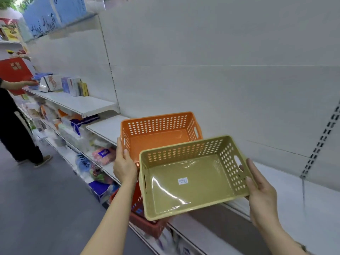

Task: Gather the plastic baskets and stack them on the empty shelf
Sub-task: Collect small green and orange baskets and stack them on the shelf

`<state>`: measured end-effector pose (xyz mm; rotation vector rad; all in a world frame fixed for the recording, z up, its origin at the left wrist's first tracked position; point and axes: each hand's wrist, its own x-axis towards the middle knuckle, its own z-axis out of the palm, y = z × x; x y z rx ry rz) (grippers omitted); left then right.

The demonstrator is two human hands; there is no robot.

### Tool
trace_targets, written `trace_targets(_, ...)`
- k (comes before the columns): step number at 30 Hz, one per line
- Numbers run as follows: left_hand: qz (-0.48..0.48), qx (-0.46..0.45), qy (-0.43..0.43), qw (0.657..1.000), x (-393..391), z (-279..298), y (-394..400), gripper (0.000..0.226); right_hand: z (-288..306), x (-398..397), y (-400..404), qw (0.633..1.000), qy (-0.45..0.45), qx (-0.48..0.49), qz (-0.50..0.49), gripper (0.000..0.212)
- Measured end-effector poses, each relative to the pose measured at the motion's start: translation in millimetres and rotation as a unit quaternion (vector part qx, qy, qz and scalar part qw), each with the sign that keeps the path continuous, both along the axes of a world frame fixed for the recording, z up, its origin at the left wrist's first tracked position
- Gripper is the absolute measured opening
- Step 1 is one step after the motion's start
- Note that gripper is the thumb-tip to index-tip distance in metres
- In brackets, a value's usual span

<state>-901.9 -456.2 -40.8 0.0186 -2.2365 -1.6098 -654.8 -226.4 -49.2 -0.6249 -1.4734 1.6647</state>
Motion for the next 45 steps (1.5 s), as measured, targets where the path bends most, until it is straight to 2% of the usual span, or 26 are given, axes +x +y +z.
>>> trace_targets(7, -0.067, 0.013, 0.009, 0.998, 84, 15, 19, 0.048, 0, 97, -7, 0.998, 0.04, 0.001, -0.043, 0.05)
trace_targets(15, -0.128, 0.039, 0.015, 0.991, 169, 3, 15, 0.048, -14, 218, -46, 0.989, 0.031, 0.018, -0.141, 0.053)
trace_targets(21, -0.172, 0.046, 0.021, 0.984, 235, 21, 29, 0.046, -9, 314, -57, 0.976, 0.027, 0.016, -0.215, 0.052)
trace_targets(26, -0.218, 0.067, 0.019, 0.973, 303, 32, 65, 0.046, 7, 400, -45, 0.956, 0.039, 0.049, -0.287, 0.053)
trace_targets(33, -0.255, 0.101, 0.038, 0.961, 418, 53, 125, 0.045, 18, 533, -11, 0.942, 0.045, 0.067, -0.327, 0.05)
trace_targets(39, -0.25, 0.142, 0.051, 0.956, 522, 57, 181, 0.046, 44, 653, 27, 0.922, 0.036, 0.115, -0.367, 0.049)
trace_targets(45, -0.258, 0.161, 0.069, 0.95, 582, 65, 229, 0.046, 46, 729, 66, 0.913, 0.053, 0.119, -0.387, 0.049)
